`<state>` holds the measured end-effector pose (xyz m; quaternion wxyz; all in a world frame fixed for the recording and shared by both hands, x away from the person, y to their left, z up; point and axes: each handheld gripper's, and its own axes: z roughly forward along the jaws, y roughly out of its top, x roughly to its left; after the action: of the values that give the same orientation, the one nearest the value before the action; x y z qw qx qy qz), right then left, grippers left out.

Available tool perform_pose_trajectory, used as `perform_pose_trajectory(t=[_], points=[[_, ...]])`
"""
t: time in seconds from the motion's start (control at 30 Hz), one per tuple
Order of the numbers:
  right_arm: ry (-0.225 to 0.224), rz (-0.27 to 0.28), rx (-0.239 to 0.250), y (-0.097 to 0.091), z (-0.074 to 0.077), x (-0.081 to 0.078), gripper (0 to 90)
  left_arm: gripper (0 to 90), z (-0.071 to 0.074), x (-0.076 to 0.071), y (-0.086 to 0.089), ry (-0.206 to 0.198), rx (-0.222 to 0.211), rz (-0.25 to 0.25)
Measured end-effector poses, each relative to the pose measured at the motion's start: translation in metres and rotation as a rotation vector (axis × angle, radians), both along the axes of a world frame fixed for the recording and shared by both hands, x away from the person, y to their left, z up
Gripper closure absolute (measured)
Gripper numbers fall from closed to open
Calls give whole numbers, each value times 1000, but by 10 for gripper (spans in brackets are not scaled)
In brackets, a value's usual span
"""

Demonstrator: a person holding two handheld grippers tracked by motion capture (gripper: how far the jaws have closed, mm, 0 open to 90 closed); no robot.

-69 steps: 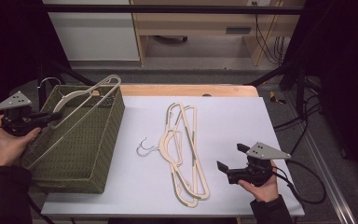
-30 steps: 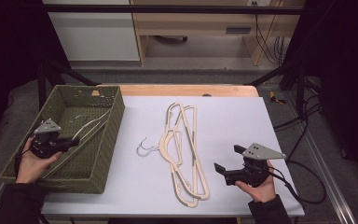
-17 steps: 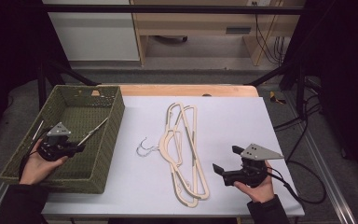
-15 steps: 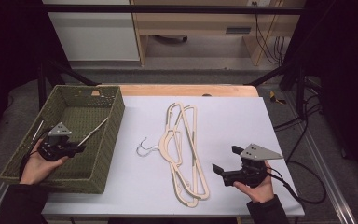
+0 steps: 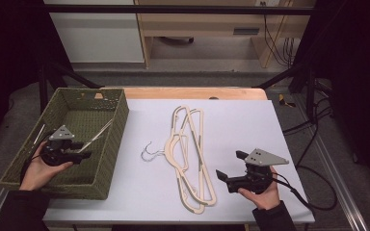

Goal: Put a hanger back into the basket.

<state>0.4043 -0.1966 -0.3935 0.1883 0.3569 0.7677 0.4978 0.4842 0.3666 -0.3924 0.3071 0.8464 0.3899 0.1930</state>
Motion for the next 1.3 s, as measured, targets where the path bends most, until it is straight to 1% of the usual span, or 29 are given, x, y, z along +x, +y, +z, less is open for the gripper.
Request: perform_pose_trajectory(t=[0.03, 0.07, 0.1, 0.2, 0.23, 0.27, 0.3, 0.33, 0.37, 0.43, 0.47, 0.5, 0.53, 0.6, 0.7, 0.77, 0.8, 0.83, 0.87, 0.9, 0.97, 1.03, 1.07, 1.1, 1.13, 1.17, 1.2, 1.27, 1.3], points=[[-2, 1, 0, 0, 0, 0, 54, 425, 2, -1, 0, -6, -12, 11], [-3, -2, 1, 1, 0, 0, 54, 396, 4, -2, 1, -23, -15, 17], [-5, -1, 4, 1, 1, 1, 54, 371, 6, -3, 1, -29, -31, 25], [-6, -4, 6, 2, 2, 1, 52, 285, 13, -8, 4, -64, -62, 30], [-6, -4, 6, 2, 2, 1, 52, 285, 15, -10, 5, -80, -78, 33], [-7, 0, 3, 2, 2, 1, 51, 265, 18, -12, 6, -94, -95, 38], [-6, -2, 8, 3, 2, 1, 48, 253, 21, -14, 7, -106, -103, 39], [-1, 0, 14, 3, 2, 2, 44, 233, 26, -17, 8, -134, -117, 53], [4, 2, 27, 4, 2, 3, 44, 195, 29, -20, 8, -143, -128, 57], [6, 10, 34, 5, 3, 3, 51, 175, 34, -23, 9, -170, -157, 63], [8, 9, 39, 6, 3, 3, 51, 154, 37, -26, 9, -189, -181, 67], [4, 14, 36, 6, 3, 3, 55, 134, 41, -28, 9, -197, -191, 63], [1, 12, 37, 6, 3, 3, 58, 118, 46, -32, 7, -215, -219, 63], [3, 5, 46, 7, 4, 3, 53, 96, 51, -36, 3, -234, -254, 58], [-3, 1, 59, 9, 6, 4, 57, 69, 59, -44, -8, -270, -280, 47], [-1, 9, 61, 10, 7, 5, 78, 60, 63, -50, -19, -292, -307, 37], [9, 19, 62, 12, 8, 6, 86, 59, 64, -52, -22, -298, -306, 26], [11, 22, 62, 14, 8, 6, 85, 56, 66, -54, -27, -307, -317, 19], [12, 19, 58, 16, 8, 7, 85, 52, 66, -57, -33, -317, -339, 17], [12, 19, 55, 19, 9, 8, 86, 53, 67, -60, -40, -321, -346, 2], [13, 28, 45, 25, 9, 10, 93, 53, 67, -64, -50, -338, -364, -15], [13, 35, 29, 29, 10, 11, 96, 53, 64, -68, -62, -343, -381, -35], [20, 33, 31, 34, 10, 12, 107, 53, 62, -69, -67, -346, -388, -34], [26, 41, 24, 35, 10, 13, 109, 53, 60, -70, -72, -355, -379, -40], [36, 40, 17, 39, 10, 14, 112, 54, 56, -70, -78, -357, -374, -44], [42, 48, 10, 45, 8, 15, 118, 56, 54, -69, -81, -350, -378, -46], [42, 48, 10, 45, 8, 15, 118, 56, 50, -68, -85, -341, -384, -51], [53, 49, 3, 50, 5, 16, 126, 54, 45, -67, -93, -326, -382, -57], [61, 54, -3, 51, 4, 16, 130, 54, 42, -67, -97, -320, -390, -64]])
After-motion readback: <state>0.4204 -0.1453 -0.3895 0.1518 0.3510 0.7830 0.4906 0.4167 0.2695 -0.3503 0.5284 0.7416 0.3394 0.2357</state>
